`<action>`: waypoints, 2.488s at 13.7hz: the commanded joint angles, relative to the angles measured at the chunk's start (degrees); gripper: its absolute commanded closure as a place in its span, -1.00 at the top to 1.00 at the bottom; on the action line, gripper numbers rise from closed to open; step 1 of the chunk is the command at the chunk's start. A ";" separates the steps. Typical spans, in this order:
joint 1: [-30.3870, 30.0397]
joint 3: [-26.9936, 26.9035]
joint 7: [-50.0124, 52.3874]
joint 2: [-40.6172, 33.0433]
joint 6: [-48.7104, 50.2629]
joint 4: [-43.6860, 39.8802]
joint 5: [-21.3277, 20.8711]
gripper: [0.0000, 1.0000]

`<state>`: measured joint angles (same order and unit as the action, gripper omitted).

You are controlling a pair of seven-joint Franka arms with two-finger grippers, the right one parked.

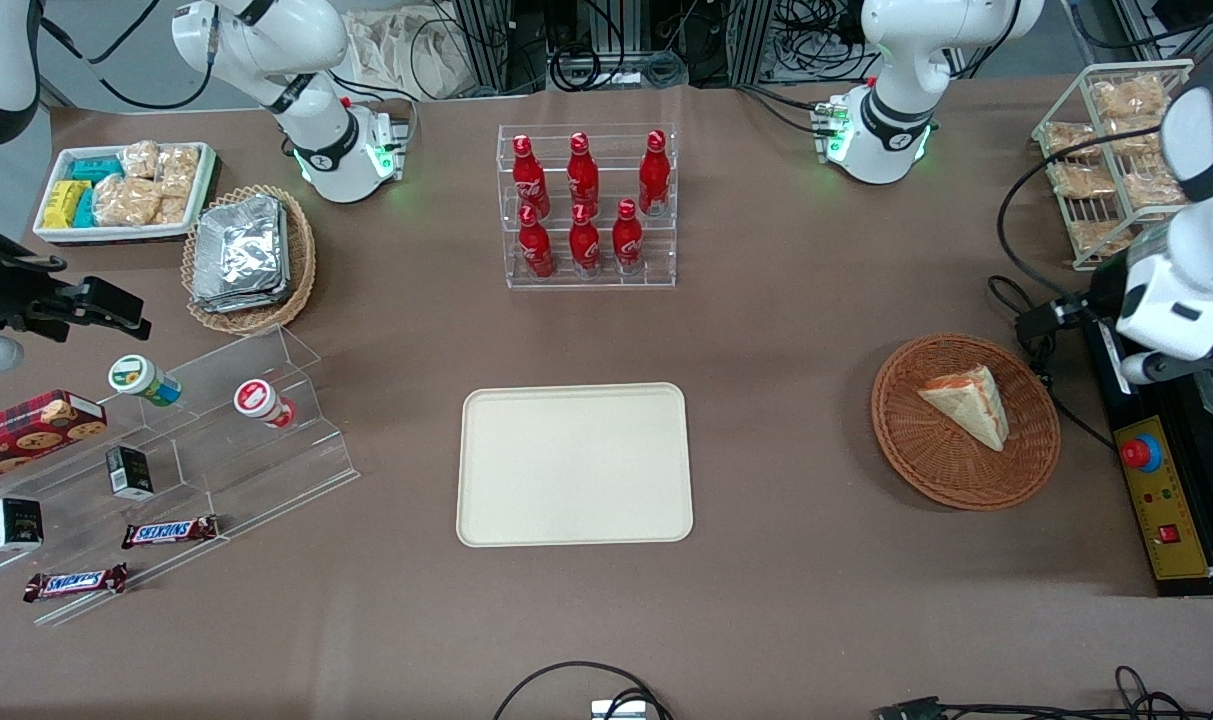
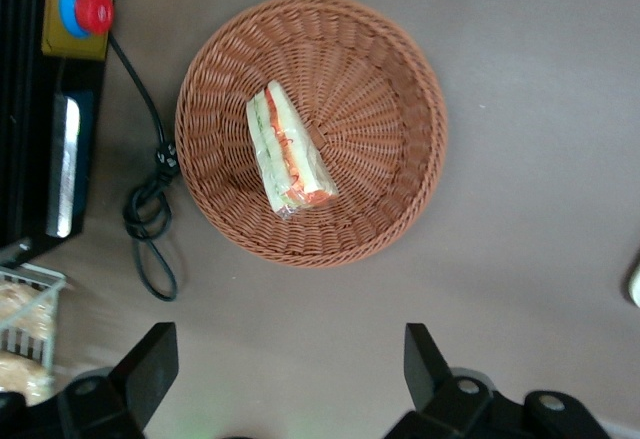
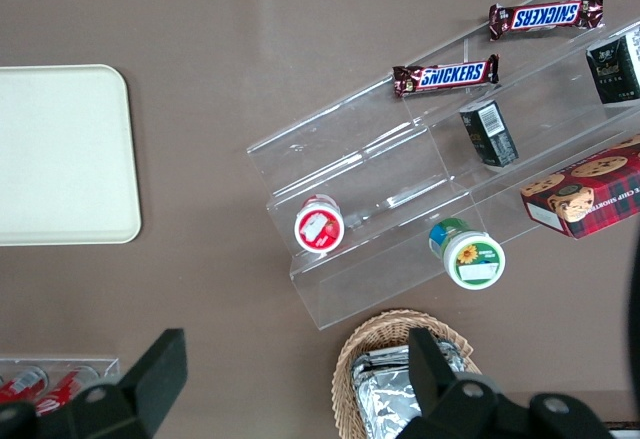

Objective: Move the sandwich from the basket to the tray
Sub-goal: 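Move the left gripper over the wicker basket above the sandwich, then lower the open left gripper onto the wrapped sandwich in the basket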

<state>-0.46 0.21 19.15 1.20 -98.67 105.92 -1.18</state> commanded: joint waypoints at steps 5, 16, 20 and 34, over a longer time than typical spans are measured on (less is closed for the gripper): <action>-3.22 0.05 6.78 -8.76 -18.91 22.04 -0.67 1.00; -5.95 0.40 13.80 -2.97 -39.83 32.07 -0.76 1.00; -5.78 0.49 15.22 0.64 -44.75 31.90 -0.76 1.00; -5.69 2.51 19.79 8.82 -54.52 31.72 -1.28 1.00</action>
<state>-6.25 2.77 37.76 9.67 -152.19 137.74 -1.19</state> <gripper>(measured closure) 0.000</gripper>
